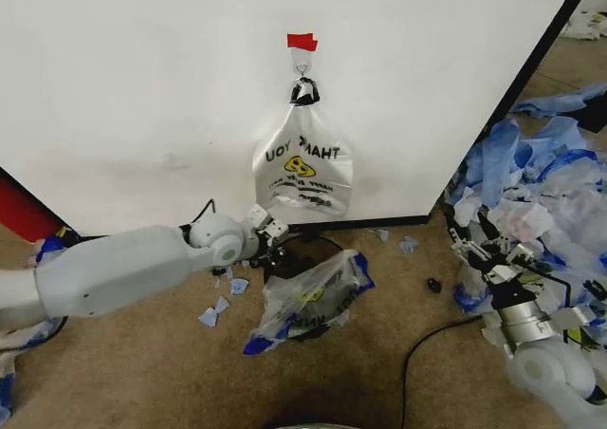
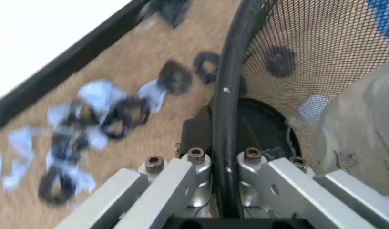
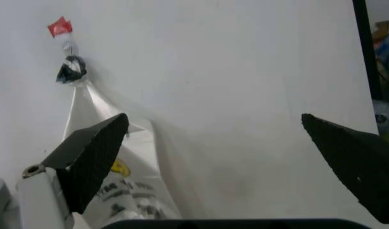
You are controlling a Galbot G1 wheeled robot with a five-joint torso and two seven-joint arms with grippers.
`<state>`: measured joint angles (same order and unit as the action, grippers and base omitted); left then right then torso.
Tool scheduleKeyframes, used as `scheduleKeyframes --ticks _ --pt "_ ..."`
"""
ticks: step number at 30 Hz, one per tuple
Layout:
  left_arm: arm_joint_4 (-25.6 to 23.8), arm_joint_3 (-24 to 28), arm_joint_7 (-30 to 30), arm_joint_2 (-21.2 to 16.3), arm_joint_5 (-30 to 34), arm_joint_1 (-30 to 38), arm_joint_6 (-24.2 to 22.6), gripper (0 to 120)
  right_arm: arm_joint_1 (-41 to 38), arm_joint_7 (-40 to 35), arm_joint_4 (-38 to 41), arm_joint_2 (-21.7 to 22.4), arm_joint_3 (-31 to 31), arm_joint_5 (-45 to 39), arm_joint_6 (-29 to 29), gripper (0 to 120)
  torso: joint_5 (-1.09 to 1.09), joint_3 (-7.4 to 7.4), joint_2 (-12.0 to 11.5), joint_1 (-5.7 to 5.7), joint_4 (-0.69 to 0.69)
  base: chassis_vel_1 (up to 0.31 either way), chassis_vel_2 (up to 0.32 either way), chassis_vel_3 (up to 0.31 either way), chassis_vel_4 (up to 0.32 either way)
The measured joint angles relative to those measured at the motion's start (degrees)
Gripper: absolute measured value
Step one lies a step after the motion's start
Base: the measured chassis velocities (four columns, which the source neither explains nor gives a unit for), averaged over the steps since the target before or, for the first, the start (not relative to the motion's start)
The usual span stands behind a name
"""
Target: Pick up the garbage bag from the wall and place it over the trash bin.
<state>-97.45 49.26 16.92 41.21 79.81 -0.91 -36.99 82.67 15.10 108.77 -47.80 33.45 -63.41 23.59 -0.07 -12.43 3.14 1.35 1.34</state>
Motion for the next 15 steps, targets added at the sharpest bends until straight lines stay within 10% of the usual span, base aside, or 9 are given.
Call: scheduleKeyframes --ticks 15 --pt "-13.17 -32.68 25.50 -1.67 20.39 -28.23 2.24 0 -0.26 0.60 -0.68 -4.57 -0.03 -0.20 -0.19 100 0.00 0.00 0.00 0.00 0.02 0.000 0.000 0.000 0.000"
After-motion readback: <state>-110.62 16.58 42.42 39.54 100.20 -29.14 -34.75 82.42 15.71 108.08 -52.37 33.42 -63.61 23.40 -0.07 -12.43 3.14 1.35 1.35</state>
